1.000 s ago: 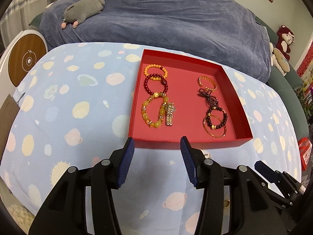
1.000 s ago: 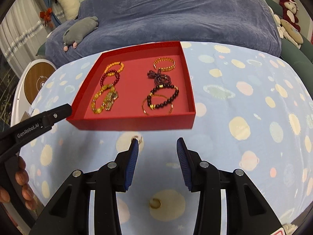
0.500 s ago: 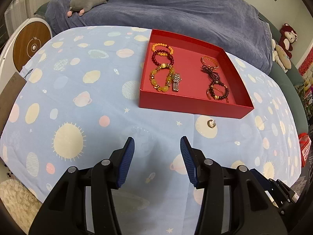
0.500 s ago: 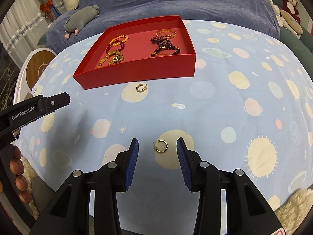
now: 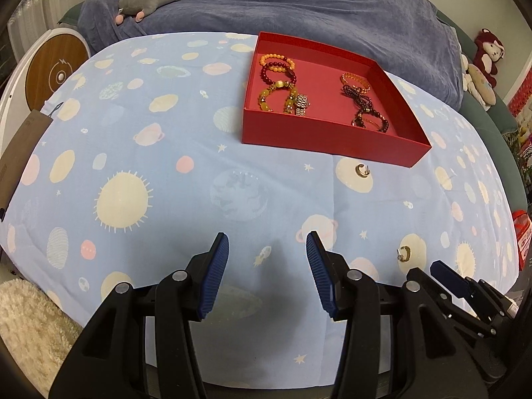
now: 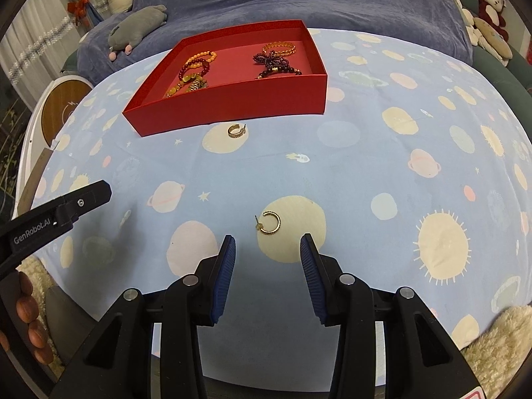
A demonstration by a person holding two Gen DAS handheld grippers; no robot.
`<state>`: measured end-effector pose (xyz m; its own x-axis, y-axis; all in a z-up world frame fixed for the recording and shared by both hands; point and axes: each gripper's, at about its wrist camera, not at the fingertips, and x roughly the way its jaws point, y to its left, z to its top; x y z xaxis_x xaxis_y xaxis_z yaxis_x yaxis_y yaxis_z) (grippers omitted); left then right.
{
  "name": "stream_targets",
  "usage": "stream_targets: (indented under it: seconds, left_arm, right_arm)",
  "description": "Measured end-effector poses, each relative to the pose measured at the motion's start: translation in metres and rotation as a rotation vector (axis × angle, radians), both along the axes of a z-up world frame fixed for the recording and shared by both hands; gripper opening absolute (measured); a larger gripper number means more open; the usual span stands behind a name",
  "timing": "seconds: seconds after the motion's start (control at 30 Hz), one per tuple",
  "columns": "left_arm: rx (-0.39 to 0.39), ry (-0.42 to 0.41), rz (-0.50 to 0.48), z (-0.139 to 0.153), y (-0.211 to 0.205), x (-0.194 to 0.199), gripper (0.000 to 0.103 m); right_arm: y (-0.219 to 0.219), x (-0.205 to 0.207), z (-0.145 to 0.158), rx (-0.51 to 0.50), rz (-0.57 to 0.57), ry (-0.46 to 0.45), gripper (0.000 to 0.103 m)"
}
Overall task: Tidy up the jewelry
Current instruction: 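Grasp a gold hoop earring from the sheet with the right tool, then grasp the other gold hoop earring with the left tool while the right tool holds its earring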
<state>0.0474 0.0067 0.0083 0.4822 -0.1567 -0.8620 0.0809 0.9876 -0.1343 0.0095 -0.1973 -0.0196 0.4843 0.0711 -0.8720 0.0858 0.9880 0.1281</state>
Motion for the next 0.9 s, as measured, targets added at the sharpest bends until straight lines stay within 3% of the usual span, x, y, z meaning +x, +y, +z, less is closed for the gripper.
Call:
stream_targets:
  seconds: [0.3,0.47,0.9]
  left_arm:
    - [0.002,0.028,0.019,-0.009,0.01,-0.008,0.046]
    - [0.002,0.032,0.031,-0.011,0.012,-0.007,0.046]
    - [0.02,0.036,0.014,-0.015,0.001,-0.008,0.046]
  right_arm:
    - [0.006,0.018,-0.012,-0.034,0.013,0.01,0.036]
    - [0.008,0.022,-0.02,-0.054,0.015,0.019,0.018]
    - [0.002,0.008,-0.018,-0.011,-0.014,0.018,0.017]
